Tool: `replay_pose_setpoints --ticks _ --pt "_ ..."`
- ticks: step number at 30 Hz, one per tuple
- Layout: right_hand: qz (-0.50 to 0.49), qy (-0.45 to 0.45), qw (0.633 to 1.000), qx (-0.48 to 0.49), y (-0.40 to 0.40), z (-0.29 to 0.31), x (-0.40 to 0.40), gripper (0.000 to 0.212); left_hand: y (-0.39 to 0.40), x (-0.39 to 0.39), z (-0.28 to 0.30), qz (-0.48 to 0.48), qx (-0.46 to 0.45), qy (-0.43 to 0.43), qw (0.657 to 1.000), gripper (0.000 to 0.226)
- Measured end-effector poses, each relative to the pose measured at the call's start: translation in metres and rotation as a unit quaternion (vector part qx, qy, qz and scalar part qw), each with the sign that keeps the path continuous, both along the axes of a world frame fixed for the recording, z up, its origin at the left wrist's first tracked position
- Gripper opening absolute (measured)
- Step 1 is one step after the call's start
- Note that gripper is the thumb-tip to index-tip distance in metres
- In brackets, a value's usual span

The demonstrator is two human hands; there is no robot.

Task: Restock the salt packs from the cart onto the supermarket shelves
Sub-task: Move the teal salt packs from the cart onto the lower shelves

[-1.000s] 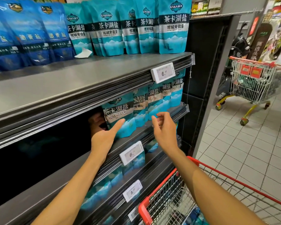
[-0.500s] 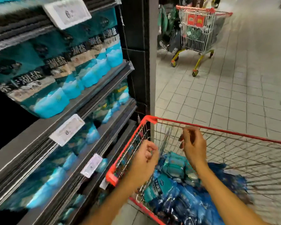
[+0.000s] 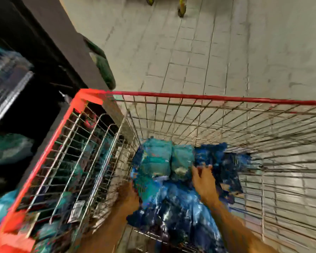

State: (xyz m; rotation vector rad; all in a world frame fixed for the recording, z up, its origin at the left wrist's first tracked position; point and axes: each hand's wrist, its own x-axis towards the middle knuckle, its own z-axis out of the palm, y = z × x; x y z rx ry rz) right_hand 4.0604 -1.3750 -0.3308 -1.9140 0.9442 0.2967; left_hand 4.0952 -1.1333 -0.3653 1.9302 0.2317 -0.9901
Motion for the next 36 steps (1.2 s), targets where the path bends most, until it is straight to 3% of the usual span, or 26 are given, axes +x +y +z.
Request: replay_pose_setpoints --ticks 2,4,6,8,11,15,18,23,26,28,30,34,36 --pt "0.000 0.058 0.998 0.013 -0.010 -0.039 0.014 0.039 0.018 0.000 -0.048 -0.079 0.113 -0.016 0.990 0.024" --pt "-0.026 0.116 0.992 0.043 -0.022 -0.070 0.028 0.057 0.036 0.002 -0.090 -0.102 0.206 0.035 0.973 0.074" --pt "-0.032 0.147 0.987 0.051 -0.032 -0.096 0.044 0.058 0.044 0.001 -0.109 -0.078 0.199 0.046 0.976 0.098" --pt "-0.026 0.148 0.987 0.052 -0.037 -0.112 0.056 0.063 0.046 0.001 -0.128 -0.070 0.134 0.073 0.986 0.107" --pt "-0.017 0.167 0.986 0.024 -0.036 -0.119 0.068 0.094 0.048 0.006 -0.145 -0.084 0.142 0.079 0.983 0.099" --pt "-0.040 0.184 0.981 0.047 -0.030 -0.124 0.079 0.119 0.054 0.016 -0.150 -0.116 0.146 0.023 0.982 0.098" --pt "-0.049 0.165 0.985 0.021 -0.022 -0.125 0.080 0.077 0.050 0.018 -0.138 -0.166 0.199 0.013 0.966 0.112" --pt "-0.055 0.181 0.980 -0.067 0.000 -0.119 0.073 0.097 0.039 0.009 -0.119 -0.214 0.255 0.021 0.943 0.099" --pt "-0.074 0.160 0.982 -0.066 0.016 -0.113 0.068 0.072 0.037 0.009 -0.113 -0.222 0.261 0.009 0.940 0.080" --pt "-0.083 0.142 0.986 -0.013 0.019 -0.110 0.066 0.045 0.036 0.009 -0.108 -0.186 0.223 0.029 0.956 0.077" --pt "-0.126 0.103 0.983 0.079 0.020 -0.107 0.056 0.035 0.033 0.007 -0.103 -0.111 0.141 0.085 0.980 0.078" --pt "-0.201 0.036 0.950 0.237 0.012 -0.075 0.016 0.051 0.018 -0.003 -0.071 -0.007 0.053 0.142 0.988 0.046" --pt "-0.180 0.033 0.945 0.271 0.008 -0.044 -0.005 0.063 0.006 -0.003 -0.045 0.039 -0.002 0.139 0.990 0.052"
